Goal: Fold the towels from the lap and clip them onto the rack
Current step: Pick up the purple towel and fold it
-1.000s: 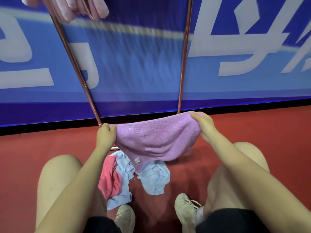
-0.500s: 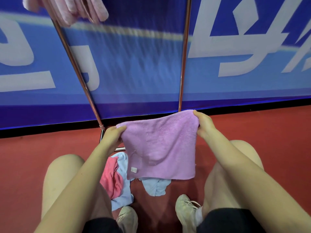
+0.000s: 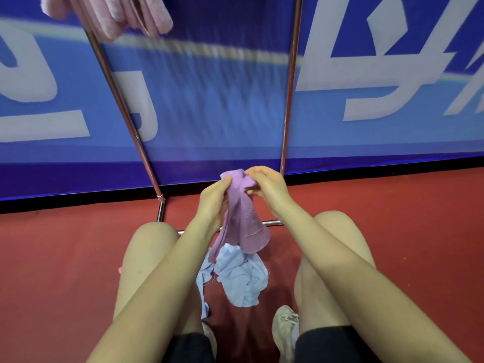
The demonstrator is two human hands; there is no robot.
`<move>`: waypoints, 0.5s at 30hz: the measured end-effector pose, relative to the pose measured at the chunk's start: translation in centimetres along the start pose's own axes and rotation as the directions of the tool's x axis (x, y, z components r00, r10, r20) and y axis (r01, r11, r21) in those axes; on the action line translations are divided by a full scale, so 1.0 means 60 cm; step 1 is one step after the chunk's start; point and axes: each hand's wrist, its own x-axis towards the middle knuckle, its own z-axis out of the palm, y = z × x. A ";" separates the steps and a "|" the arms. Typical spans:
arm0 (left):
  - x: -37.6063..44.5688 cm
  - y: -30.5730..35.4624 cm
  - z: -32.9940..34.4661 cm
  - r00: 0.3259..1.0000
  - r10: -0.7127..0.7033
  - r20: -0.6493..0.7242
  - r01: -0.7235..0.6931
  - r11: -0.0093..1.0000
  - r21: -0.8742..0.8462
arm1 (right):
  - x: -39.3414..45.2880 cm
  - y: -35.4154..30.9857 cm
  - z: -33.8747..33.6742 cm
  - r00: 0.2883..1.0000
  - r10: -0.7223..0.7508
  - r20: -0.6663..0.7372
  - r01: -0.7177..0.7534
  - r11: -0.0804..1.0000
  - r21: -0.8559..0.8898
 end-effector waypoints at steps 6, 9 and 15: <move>0.002 0.017 0.016 1.000 -0.001 -0.014 0.000 0.995 -0.103 | 0.006 -0.014 0.012 0.991 -0.034 0.133 0.032 0.999 0.015; 0.003 0.015 0.020 1.000 -0.003 0.005 0.003 0.996 -0.092 | 0.013 -0.008 0.010 0.978 -0.190 0.089 0.208 0.937 -0.281; 0.011 0.018 0.015 0.999 -0.001 -0.048 -0.001 0.999 -0.052 | 0.029 0.000 -0.005 0.811 -0.577 0.091 0.471 0.555 -0.686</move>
